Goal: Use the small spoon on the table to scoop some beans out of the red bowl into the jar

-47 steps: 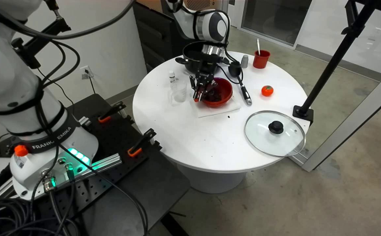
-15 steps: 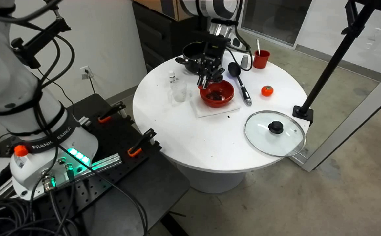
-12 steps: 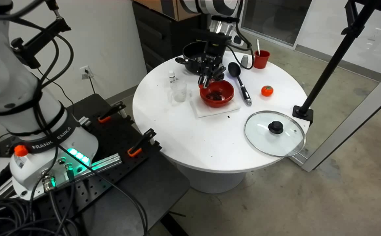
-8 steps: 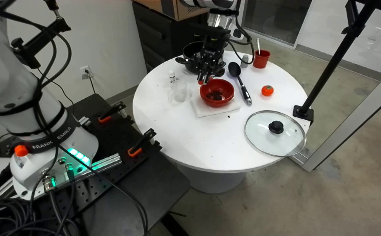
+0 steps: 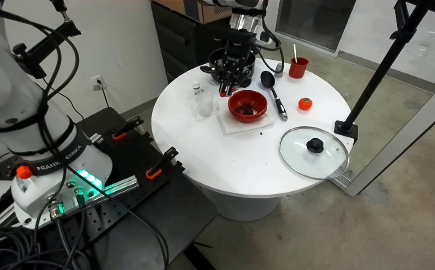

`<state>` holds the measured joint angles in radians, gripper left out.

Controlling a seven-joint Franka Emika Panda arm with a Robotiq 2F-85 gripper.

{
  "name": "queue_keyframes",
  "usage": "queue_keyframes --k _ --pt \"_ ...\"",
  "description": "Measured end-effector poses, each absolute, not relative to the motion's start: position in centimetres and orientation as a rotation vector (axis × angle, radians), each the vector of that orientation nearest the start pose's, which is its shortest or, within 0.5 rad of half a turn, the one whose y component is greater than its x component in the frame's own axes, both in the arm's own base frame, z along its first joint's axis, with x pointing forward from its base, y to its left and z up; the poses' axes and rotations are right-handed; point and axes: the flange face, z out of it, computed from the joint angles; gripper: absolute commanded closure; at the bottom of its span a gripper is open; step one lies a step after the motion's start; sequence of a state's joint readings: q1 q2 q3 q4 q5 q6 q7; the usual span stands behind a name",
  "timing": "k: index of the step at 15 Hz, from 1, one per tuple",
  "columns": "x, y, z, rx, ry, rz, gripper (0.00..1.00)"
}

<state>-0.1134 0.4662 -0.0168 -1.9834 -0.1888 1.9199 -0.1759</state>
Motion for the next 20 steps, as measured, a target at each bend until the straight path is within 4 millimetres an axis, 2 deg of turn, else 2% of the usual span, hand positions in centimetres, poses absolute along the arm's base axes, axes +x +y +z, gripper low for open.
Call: queue_keyframes --k 6,13,20 --pt "52.1 -6.3 17.6 -3.085 -0.34 0.924 0.95" --pt "50.8 -3.1 16.3 -3.106 -0.533 0.976 0.95" --pt "48.9 1.1 14.7 -3.113 -0.754 1.024 0.95"
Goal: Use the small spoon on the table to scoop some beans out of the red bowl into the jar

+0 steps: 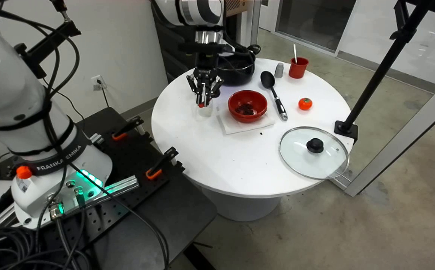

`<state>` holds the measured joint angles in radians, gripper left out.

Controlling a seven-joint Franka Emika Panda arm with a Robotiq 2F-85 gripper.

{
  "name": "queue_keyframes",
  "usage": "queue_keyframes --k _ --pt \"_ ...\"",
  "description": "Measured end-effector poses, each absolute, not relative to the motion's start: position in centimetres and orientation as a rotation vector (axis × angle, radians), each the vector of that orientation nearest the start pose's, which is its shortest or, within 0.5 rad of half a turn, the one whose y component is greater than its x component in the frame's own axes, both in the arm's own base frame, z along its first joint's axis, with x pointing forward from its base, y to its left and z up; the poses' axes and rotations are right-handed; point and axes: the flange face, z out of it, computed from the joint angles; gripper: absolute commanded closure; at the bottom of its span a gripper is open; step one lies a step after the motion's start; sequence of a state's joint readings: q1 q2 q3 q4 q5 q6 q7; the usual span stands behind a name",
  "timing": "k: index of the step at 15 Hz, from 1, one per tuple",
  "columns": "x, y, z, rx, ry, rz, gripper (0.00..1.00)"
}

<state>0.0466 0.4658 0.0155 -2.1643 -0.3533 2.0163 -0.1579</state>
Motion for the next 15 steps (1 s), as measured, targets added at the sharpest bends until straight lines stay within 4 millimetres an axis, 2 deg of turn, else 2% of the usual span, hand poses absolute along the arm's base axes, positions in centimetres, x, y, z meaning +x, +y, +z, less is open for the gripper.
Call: queue_keyframes --k 7,15 --pt "46.6 5.1 13.2 -3.149 -0.875 1.038 0.95" --pt "46.0 7.5 12.7 -3.238 -0.799 1.016 0.95"
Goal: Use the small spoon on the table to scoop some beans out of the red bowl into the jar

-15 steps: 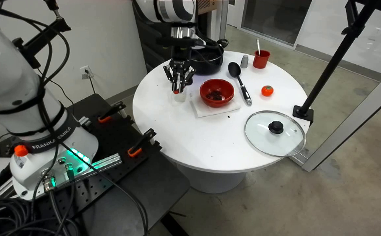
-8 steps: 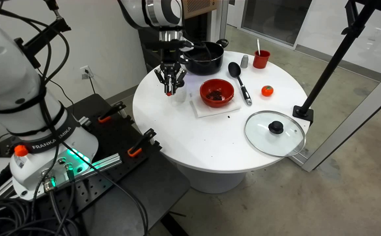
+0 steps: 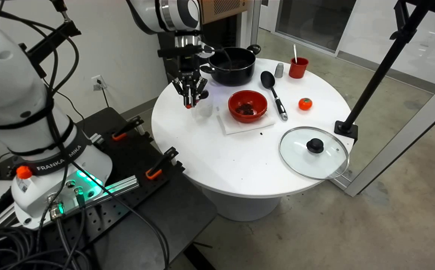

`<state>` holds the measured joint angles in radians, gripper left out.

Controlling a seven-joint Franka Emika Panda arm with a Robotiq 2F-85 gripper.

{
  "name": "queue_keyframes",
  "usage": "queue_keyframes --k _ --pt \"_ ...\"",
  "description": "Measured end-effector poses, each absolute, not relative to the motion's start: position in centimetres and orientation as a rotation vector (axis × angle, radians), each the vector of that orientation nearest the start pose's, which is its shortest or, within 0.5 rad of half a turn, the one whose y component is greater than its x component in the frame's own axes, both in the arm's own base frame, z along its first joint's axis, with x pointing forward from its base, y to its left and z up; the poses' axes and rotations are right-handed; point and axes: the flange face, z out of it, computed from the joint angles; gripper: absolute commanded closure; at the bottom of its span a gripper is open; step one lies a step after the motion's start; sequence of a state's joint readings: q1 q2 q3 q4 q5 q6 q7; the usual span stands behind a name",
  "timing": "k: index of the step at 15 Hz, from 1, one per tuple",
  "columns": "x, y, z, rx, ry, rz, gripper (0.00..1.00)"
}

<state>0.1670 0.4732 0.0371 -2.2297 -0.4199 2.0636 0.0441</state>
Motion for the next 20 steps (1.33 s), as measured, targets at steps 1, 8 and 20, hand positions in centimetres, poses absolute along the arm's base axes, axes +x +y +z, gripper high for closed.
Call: queue_keyframes --k 1,8,20 --pt "46.24 7.53 12.86 -3.245 -0.784 1.008 0.8" --pt "46.27 7.48 12.86 -3.246 -0.78 1.007 0.8" --pt "46.27 7.47 12.86 -3.246 -0.78 1.007 0.8"
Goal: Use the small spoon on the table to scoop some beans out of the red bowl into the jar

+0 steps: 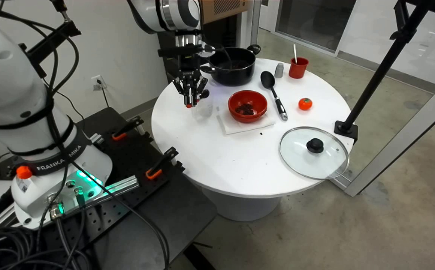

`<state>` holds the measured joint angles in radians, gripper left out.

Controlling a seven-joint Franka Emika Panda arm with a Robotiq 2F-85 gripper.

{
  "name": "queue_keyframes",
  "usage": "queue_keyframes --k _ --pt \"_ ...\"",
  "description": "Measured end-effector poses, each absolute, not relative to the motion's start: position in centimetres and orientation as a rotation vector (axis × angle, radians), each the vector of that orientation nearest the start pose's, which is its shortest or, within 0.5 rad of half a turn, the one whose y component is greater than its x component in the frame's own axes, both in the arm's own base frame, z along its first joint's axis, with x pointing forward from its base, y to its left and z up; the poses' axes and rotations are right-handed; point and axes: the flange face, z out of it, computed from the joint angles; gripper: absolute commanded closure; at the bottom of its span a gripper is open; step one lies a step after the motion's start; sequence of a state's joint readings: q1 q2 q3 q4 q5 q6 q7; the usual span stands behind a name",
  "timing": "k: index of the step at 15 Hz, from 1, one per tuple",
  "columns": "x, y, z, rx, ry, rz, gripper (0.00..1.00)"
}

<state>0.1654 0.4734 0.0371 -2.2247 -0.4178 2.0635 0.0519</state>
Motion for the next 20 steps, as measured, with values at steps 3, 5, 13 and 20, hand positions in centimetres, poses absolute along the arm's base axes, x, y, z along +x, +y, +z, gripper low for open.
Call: queue_keyframes --k 3,5,13,20 --pt "46.27 7.47 12.86 -3.246 -0.78 1.007 0.8" --pt "46.27 7.47 12.86 -3.246 -0.78 1.007 0.95" --pt "46.34 7.08 12.86 -3.25 -0.763 1.009 0.95" --pt "46.33 7.22 12.88 -3.284 -0.713 1.0 0.95"
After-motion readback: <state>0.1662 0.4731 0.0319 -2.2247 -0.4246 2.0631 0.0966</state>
